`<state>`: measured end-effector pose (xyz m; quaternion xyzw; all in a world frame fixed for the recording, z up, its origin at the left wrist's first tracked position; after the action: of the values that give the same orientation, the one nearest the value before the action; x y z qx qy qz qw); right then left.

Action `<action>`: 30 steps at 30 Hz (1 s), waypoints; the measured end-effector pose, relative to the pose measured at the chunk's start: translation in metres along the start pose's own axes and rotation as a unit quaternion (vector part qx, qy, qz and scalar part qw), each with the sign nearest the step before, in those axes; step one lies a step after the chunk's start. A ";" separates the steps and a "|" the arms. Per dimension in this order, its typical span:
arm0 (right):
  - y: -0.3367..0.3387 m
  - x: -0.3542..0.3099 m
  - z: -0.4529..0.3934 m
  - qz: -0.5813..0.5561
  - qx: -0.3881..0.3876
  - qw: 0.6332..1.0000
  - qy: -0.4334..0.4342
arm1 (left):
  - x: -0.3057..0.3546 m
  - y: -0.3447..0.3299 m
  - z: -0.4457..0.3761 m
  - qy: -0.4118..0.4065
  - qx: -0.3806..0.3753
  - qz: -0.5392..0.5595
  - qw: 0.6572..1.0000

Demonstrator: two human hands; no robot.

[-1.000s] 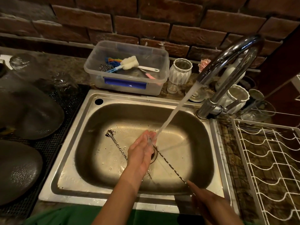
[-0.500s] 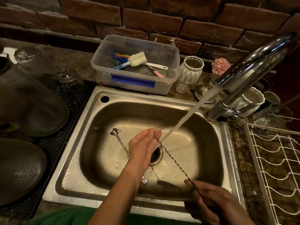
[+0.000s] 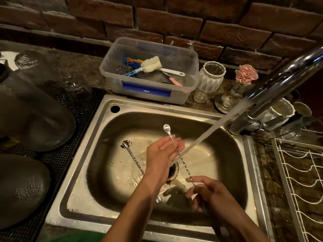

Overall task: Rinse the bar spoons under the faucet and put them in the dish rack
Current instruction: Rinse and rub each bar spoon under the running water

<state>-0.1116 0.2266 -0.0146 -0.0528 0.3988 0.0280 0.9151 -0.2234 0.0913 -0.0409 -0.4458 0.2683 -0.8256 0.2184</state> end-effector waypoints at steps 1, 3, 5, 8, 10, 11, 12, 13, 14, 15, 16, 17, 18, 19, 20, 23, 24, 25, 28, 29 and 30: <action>-0.002 -0.004 -0.006 0.022 0.004 1.000 0.005 | -0.001 0.001 -0.001 0.003 0.001 -0.005 1.000; -0.005 -0.012 -0.018 0.049 0.019 0.998 0.028 | -0.005 0.003 -0.001 0.010 0.009 -0.029 0.999; -0.011 -0.021 -0.031 0.062 0.043 0.995 0.062 | -0.009 0.006 0.000 0.021 0.016 -0.063 0.998; -0.016 -0.028 -0.049 0.079 0.097 0.987 0.100 | -0.012 0.011 0.002 0.033 0.027 -0.081 0.996; -0.018 -0.027 -0.062 0.100 0.123 0.981 0.108 | -0.012 0.015 0.003 0.039 0.031 -0.069 0.996; -0.020 -0.026 -0.067 0.115 0.131 0.979 0.110 | -0.010 0.017 0.004 0.038 0.037 -0.072 0.996; -0.021 -0.024 -0.073 0.127 0.135 0.976 0.110 | -0.009 0.020 0.004 0.036 0.046 -0.077 0.995; -0.022 -0.021 -0.077 0.136 0.139 0.975 0.108 | -0.008 0.024 0.003 0.037 0.056 -0.078 0.995; -0.021 -0.018 -0.081 0.144 0.146 0.973 0.106 | -0.009 0.029 0.002 0.045 0.064 -0.072 0.994; -0.020 -0.015 -0.085 0.154 0.155 0.970 0.103 | -0.011 0.034 0.001 0.061 0.070 -0.057 0.994; -0.017 -0.011 -0.088 0.165 0.166 0.967 0.101 | -0.014 0.039 0.000 0.080 0.078 -0.036 0.993; -0.014 -0.008 -0.090 0.177 0.177 0.963 0.099 | -0.018 0.046 0.000 0.098 0.087 -0.018 0.991; -0.011 -0.005 -0.093 0.189 0.188 0.959 0.097 | -0.021 0.053 0.001 0.118 0.096 -0.009 0.988; -0.007 -0.003 -0.095 0.200 0.199 0.955 0.096 | -0.025 0.060 0.003 0.137 0.098 -0.006 0.986; -0.003 0.000 -0.097 0.211 0.210 0.950 0.097 | -0.029 0.066 0.005 0.155 0.095 -0.005 0.983; 0.015 0.005 -0.105 0.237 0.245 0.937 0.078 | -0.038 0.082 0.010 0.192 0.090 0.006 0.977; 0.021 0.008 -0.109 0.239 0.250 0.936 0.065 | -0.038 0.087 0.010 0.193 0.093 0.005 0.977; 0.028 0.011 -0.112 0.243 0.252 0.935 0.048 | -0.036 0.091 0.010 0.192 0.095 0.003 0.977; 0.041 0.019 -0.119 0.301 0.251 0.920 -0.012 | -0.029 0.100 0.011 0.186 0.098 0.004 0.978; 0.044 0.020 -0.121 0.333 0.255 0.908 -0.023 | -0.026 0.102 0.011 0.184 0.097 0.005 0.978; 0.046 0.019 -0.121 0.356 0.259 0.898 -0.024 | -0.024 0.104 0.012 0.182 0.098 0.009 0.978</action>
<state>-0.1908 0.2578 -0.1142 0.3319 0.3621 0.2487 0.8348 -0.1885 0.0236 -0.1167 -0.2619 0.2254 -0.9132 0.2162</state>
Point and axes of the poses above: each hand's wrist, its own z-axis away from the middle knuckle, its own y-axis out of the back of the hand, x = y × z, the point moved 7 cm from there along -z, towards the middle knuckle, and after that the axes turned 7 degrees about -x, right-handed, at the moved point
